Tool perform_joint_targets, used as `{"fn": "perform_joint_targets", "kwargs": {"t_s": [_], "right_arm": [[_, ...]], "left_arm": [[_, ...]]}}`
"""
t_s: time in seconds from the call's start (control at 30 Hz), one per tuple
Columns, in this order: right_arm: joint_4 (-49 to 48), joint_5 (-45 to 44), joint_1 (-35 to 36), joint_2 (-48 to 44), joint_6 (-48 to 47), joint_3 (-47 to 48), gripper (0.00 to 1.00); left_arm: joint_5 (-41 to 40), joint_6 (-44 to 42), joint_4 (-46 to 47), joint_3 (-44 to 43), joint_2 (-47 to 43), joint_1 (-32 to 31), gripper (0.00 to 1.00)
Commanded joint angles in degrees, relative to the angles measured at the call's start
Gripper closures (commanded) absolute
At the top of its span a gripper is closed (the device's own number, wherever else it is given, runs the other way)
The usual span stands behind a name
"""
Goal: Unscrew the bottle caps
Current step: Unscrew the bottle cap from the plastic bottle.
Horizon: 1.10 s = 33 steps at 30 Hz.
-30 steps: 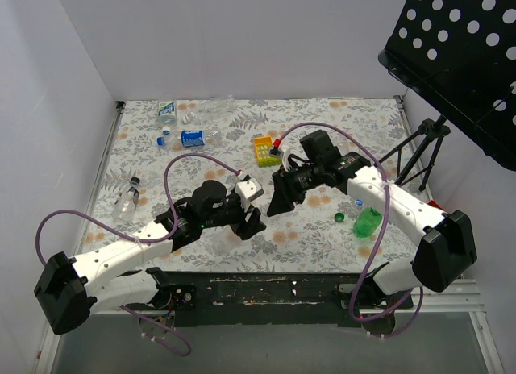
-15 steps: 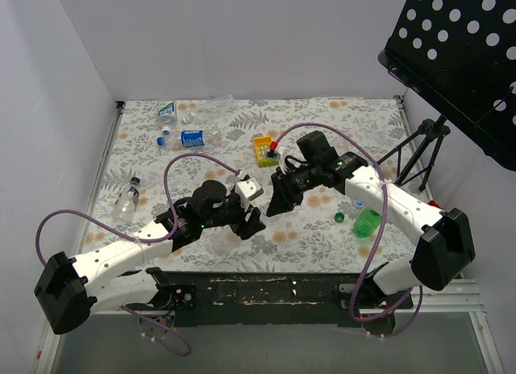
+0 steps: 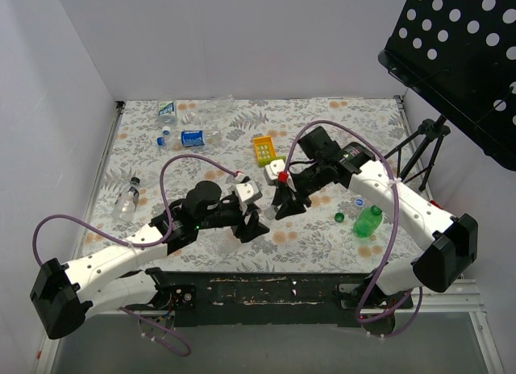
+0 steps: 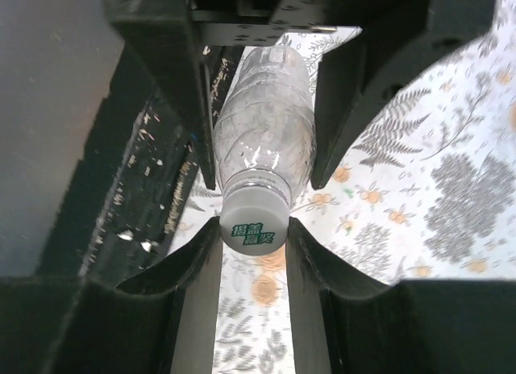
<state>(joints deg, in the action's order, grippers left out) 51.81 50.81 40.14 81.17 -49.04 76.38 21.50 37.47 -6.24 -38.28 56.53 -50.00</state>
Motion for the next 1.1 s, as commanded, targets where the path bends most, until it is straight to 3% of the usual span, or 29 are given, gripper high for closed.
{"fn": "perform_joint_targets", "kwargs": {"t_s": [0.0, 0.23, 0.47, 0.6, 0.77, 1.07], "right_arm": [[8.5, 0.4, 0.4, -1.6, -23.4, 2.5, 0.99], [2.2, -2.2, 1.6, -4.5, -22.5, -0.4, 0.99], [-2.0, -2.2, 1.5, -5.8, -15.8, -2.8, 0.98], [-4.3, -2.9, 1.5, -5.4, -7.1, -1.5, 0.85], [-4.0, -4.0, 1.3, -3.8, 1.0, 2.2, 0.60], [-2.4, -3.4, -0.2, -5.3, 4.8, 2.5, 0.39]], "left_arm": [[3.5, -1.0, -1.1, 1.4, -1.3, 0.1, 1.00], [3.8, -0.4, -0.1, 2.4, -1.6, 0.1, 1.00], [3.6, -0.6, -0.1, 2.2, -1.3, 0.1, 1.00], [3.4, -0.6, -0.4, 2.0, -1.3, 0.1, 1.00], [3.2, -0.5, -0.9, 2.0, -1.8, 0.1, 1.00], [2.4, -0.4, -1.2, 2.3, -2.6, 0.1, 1.00]]}}
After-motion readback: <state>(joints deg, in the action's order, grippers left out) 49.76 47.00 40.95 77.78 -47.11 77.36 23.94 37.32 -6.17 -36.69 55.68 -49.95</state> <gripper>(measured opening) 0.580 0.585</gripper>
